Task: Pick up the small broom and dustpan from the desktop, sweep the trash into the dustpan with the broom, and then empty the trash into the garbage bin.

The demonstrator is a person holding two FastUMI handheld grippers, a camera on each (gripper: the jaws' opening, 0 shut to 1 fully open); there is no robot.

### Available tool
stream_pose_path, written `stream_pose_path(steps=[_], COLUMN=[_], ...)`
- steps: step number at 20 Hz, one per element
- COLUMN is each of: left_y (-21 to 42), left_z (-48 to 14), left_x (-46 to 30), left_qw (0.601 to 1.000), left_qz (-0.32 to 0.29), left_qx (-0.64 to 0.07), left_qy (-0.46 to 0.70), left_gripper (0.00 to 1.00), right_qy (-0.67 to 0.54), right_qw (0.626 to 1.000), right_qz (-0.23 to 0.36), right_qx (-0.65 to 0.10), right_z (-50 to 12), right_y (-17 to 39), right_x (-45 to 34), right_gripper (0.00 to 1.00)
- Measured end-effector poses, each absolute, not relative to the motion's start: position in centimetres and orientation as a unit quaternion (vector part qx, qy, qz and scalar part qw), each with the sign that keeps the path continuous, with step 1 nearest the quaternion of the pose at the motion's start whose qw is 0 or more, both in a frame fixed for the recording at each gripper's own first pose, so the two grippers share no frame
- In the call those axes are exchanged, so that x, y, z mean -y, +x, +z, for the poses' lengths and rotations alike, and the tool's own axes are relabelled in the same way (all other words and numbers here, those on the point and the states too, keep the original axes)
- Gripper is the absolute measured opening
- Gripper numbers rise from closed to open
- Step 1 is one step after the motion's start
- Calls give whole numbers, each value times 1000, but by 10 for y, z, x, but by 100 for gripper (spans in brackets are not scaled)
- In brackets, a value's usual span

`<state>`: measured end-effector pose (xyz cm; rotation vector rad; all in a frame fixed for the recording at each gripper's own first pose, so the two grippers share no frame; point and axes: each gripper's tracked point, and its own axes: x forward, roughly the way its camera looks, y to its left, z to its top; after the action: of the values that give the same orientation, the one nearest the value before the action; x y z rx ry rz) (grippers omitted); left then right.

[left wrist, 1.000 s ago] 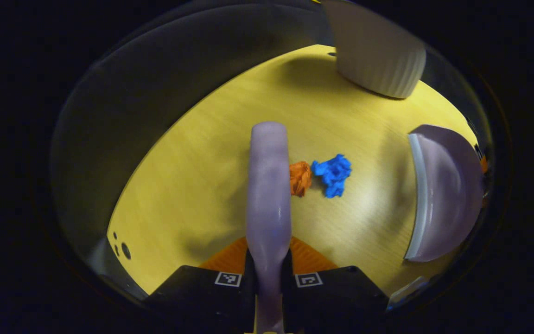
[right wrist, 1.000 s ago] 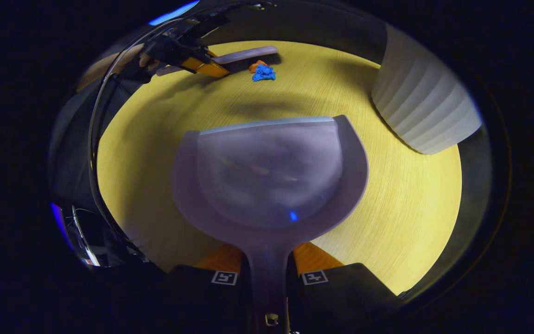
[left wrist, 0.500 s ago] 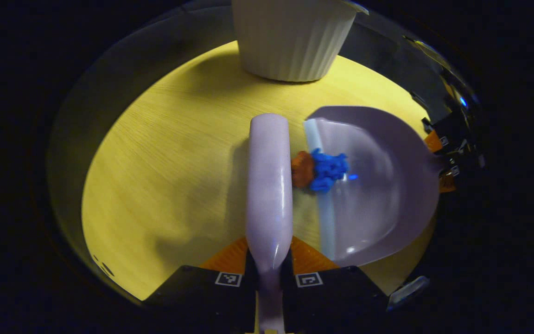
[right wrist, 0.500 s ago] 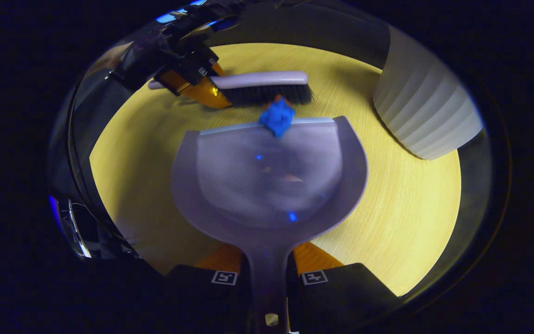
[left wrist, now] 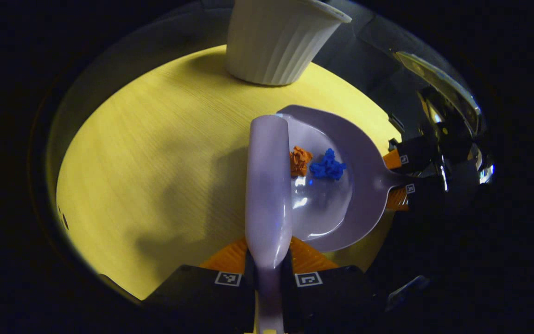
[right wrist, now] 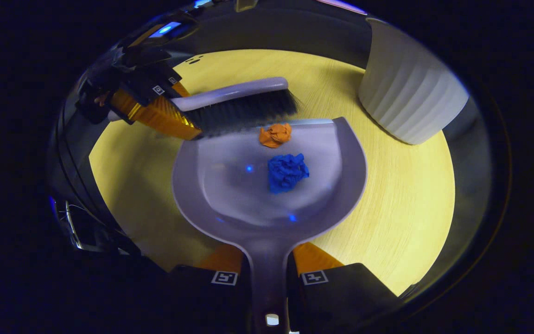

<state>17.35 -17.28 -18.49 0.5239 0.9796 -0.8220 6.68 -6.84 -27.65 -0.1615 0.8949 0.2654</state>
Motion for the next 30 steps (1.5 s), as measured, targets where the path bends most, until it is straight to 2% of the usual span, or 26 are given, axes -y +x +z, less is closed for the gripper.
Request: stream_pose_path(steps=[1, 8, 13, 16, 17, 18, 19, 21, 26, 30], left_y=[168, 110, 64, 28, 14, 1, -14, -28, -35, -18], left_z=[-179, -132, -158, -200, -197, -197, -201, -211, -219, -215], left_x=[171, 121, 46, 13, 4, 0, -4, -6, -6, 2], left_qw=[783, 878, 929, 942, 945, 946, 946, 947, 950, 948], left_qz=[-371, -306, -218, -171, -158, -153, -150, -143, -126, -109], left_qx=[-442, -349, -296, -288, -286, -285, -284, -286, -287, -296], left_qy=[231, 115, 50, 33, 32, 33, 38, 41, -1, -41], left_gripper=[26, 26, 29, 29, 28, 28, 26, 29, 27, 29], right_qy=[-79, -104, -141, -136, -132, -130, -125, -110, -83, -89], right_qw=[892, 896, 902, 911, 913, 916, 920, 922, 931, 939], right_qz=[129, 138, 134, 129, 128, 126, 123, 123, 120, 113], right_qx=[-426, -409, -385, -367, -364, -360, -351, -350, -334, -311], right_z=[-275, -268, -255, -244, -242, -238, -232, -226, -213, -203], right_y=[65, 58, 58, 54, 51, 50, 51, 45, 43, 65], right_x=[67, 71, 76, 74, 75, 76, 75, 73, 71, 79], right_gripper=[35, 35, 35, 35, 39, 35, 35, 35, 35, 35])
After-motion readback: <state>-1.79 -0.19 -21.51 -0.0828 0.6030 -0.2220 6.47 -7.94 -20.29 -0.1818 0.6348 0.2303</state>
